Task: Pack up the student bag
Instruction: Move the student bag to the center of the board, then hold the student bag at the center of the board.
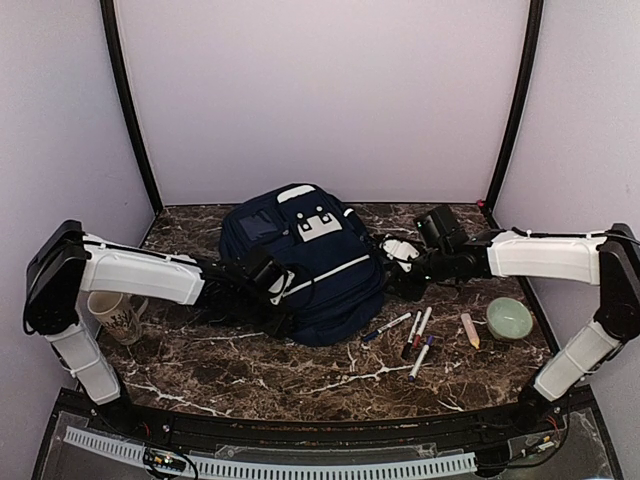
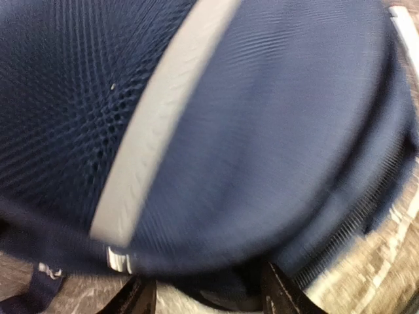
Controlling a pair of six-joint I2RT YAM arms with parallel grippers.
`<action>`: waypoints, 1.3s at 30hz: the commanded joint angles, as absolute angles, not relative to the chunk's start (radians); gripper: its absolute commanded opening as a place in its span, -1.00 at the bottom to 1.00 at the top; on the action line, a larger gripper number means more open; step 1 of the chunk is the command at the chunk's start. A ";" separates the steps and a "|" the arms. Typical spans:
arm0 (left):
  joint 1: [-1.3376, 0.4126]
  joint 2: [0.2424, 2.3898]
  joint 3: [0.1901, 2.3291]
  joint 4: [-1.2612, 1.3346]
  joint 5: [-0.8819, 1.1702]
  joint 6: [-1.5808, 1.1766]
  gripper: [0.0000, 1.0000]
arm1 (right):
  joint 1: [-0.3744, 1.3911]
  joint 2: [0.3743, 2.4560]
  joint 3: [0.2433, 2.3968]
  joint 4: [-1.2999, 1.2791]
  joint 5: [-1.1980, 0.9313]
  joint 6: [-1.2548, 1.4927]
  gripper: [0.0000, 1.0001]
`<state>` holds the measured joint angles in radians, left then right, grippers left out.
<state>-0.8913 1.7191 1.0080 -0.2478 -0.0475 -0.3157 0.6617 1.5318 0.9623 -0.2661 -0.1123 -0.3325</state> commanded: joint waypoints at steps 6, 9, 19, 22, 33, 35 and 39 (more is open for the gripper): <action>-0.890 1.316 0.858 -0.344 -0.114 -0.226 0.24 | 0.637 1.474 1.032 -0.331 -0.311 -0.367 -0.04; -0.809 1.292 0.803 -0.367 -0.134 -0.290 0.32 | 0.638 1.503 1.120 -0.363 -0.427 -0.378 -0.05; -0.732 1.250 0.584 0.004 -0.082 -0.252 0.33 | 0.650 1.873 1.485 -0.335 -0.622 -0.229 -0.17; -0.679 1.283 0.558 0.064 -0.010 -0.260 0.20 | 0.658 1.992 1.591 -0.341 -0.636 -0.191 -0.20; -0.640 1.441 0.524 0.232 0.077 -0.174 0.08 | 0.659 2.281 1.810 -0.452 -0.506 -0.075 -0.27; -0.633 1.472 0.526 0.265 0.095 -0.164 0.09 | 0.660 2.298 1.808 -0.458 -0.512 -0.071 -0.27; -0.621 1.533 0.542 0.301 0.112 -0.150 0.05 | 0.659 2.315 1.797 -0.455 -0.524 -0.066 -0.26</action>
